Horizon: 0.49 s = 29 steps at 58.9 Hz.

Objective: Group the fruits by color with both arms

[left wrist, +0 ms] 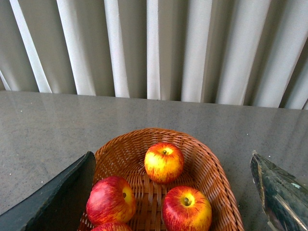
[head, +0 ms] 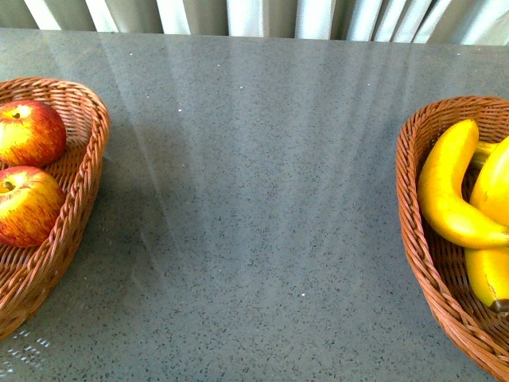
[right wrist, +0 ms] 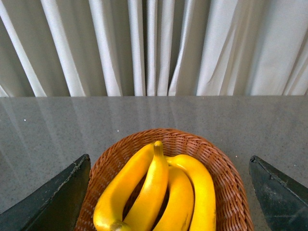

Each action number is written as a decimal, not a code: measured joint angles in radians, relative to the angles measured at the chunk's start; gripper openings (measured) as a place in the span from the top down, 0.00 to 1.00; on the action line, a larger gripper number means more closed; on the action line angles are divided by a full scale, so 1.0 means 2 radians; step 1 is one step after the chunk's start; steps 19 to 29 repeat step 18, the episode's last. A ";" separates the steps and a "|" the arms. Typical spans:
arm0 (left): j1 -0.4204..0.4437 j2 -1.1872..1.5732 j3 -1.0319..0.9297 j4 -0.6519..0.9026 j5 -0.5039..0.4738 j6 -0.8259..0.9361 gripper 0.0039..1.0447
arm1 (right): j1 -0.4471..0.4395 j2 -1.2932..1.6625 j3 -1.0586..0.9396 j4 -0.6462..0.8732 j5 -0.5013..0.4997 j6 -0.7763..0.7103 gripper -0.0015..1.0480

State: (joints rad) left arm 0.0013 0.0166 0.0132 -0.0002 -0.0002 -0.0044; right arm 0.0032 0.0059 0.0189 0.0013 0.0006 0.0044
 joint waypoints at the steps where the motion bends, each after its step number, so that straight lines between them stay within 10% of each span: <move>1: 0.000 0.000 0.000 0.000 0.000 0.000 0.09 | 0.000 0.000 0.000 0.000 0.000 0.000 0.09; 29: 0.000 0.000 0.000 0.000 0.000 0.000 0.09 | 0.000 0.000 0.000 0.000 0.000 0.000 0.09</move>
